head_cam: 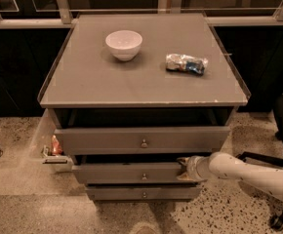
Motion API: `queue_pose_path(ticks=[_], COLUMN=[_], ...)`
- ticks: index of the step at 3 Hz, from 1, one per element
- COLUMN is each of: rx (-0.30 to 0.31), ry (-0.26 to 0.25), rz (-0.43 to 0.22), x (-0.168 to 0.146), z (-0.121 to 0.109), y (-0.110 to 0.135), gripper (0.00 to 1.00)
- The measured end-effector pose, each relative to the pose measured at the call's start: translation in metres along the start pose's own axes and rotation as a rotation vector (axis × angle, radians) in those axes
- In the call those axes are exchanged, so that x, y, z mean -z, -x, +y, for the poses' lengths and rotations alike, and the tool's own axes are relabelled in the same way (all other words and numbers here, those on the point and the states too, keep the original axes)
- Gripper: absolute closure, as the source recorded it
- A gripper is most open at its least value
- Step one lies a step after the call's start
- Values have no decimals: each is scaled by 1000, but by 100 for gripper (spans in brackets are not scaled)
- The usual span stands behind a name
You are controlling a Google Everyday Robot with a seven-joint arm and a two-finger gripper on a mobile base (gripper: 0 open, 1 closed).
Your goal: Open middle drawer
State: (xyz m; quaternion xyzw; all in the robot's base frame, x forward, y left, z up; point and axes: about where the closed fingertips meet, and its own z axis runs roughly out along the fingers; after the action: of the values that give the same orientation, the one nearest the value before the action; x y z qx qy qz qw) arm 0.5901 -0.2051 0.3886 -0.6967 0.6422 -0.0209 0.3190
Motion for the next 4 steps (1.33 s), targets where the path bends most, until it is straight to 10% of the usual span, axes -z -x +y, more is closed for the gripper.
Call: queue_pose_path(ticks=[1, 2, 4], rx=[22, 22, 22], ry=[16, 16, 16], rz=[-21, -22, -22], x=[13, 13, 13], z=[13, 14, 14], y=[9, 9, 9], gripper=[88, 85, 39])
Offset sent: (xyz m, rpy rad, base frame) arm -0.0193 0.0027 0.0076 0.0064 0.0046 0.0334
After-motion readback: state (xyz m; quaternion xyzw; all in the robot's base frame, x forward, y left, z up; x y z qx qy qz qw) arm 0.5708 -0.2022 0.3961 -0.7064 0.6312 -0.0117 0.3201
